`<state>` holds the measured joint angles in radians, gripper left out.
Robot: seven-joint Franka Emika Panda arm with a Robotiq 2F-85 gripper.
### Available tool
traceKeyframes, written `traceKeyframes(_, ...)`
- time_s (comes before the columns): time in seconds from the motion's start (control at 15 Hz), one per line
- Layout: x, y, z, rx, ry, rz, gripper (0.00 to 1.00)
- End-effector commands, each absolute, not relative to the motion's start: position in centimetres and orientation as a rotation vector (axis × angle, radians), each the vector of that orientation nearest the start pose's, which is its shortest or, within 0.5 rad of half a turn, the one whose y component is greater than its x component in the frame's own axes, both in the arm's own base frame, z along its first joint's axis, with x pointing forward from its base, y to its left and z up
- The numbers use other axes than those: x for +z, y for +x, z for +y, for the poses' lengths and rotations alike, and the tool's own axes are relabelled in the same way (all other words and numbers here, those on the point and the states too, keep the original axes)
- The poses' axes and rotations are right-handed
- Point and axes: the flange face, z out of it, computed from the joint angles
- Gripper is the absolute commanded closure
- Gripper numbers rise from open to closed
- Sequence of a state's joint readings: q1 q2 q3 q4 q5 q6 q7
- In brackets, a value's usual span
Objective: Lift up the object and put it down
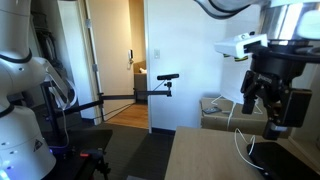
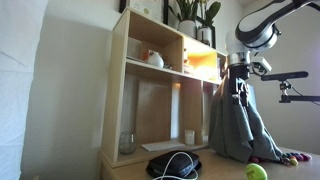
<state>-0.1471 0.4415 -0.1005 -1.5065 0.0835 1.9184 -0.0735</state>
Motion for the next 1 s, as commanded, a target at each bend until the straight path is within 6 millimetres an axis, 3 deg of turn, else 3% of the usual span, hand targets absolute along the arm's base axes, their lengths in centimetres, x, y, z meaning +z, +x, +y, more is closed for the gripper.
traceKeyframes(0.0, 39.3, 65.0, -15.5, 0.018, -3.104, 0.291, 0.00)
traceKeyframes(0.6, 31.8, 61.3, -16.3, -0.008, -3.114, 0.293, 0.00)
traceKeyframes(0.93, 29.3, 59.5, -16.2, 0.024, -3.104, 0.299, 0.00)
